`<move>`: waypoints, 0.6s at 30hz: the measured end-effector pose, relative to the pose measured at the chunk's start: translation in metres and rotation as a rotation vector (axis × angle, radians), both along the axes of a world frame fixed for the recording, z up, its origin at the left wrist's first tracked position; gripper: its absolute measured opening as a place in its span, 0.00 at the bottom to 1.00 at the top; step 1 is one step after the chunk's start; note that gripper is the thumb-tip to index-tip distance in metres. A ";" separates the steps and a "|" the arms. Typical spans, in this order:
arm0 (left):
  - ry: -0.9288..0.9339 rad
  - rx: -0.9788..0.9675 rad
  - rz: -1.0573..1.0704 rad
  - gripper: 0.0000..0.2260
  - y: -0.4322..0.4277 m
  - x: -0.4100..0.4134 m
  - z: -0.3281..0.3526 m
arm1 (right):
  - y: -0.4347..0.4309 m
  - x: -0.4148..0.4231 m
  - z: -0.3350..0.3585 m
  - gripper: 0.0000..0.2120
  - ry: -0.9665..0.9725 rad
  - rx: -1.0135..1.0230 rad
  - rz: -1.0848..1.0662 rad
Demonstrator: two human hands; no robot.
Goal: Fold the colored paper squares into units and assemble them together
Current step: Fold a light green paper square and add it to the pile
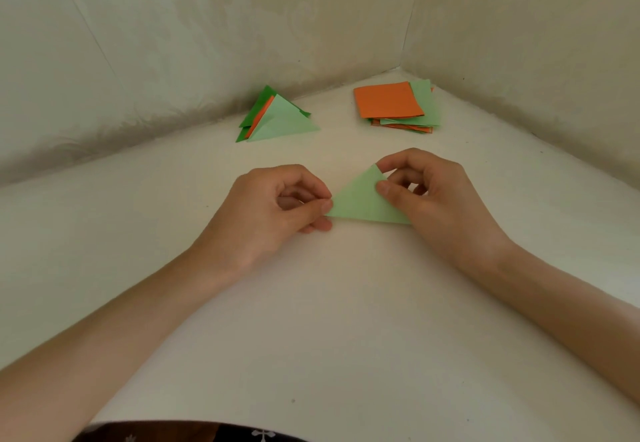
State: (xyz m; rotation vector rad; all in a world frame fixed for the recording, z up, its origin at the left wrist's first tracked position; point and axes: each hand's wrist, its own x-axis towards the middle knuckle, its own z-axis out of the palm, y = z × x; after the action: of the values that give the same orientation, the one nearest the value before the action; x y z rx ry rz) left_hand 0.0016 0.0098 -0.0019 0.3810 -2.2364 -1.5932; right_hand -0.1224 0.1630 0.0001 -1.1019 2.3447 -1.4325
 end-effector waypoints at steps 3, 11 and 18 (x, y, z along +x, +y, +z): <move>0.050 -0.538 -0.019 0.03 -0.002 0.003 -0.005 | -0.001 0.002 -0.001 0.07 0.079 0.092 -0.022; 0.097 -0.926 -0.234 0.13 -0.008 -0.002 -0.013 | -0.001 -0.001 -0.007 0.18 0.403 0.320 -0.004; 0.051 -1.107 -0.243 0.19 -0.001 0.008 -0.006 | 0.012 -0.003 -0.006 0.24 0.778 0.279 0.328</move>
State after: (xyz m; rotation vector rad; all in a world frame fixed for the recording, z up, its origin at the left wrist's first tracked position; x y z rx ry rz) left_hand 0.0097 0.0088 -0.0079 -0.2468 -2.7587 -0.2408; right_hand -0.1256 0.1749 -0.0057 -2.0964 2.5068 -0.5825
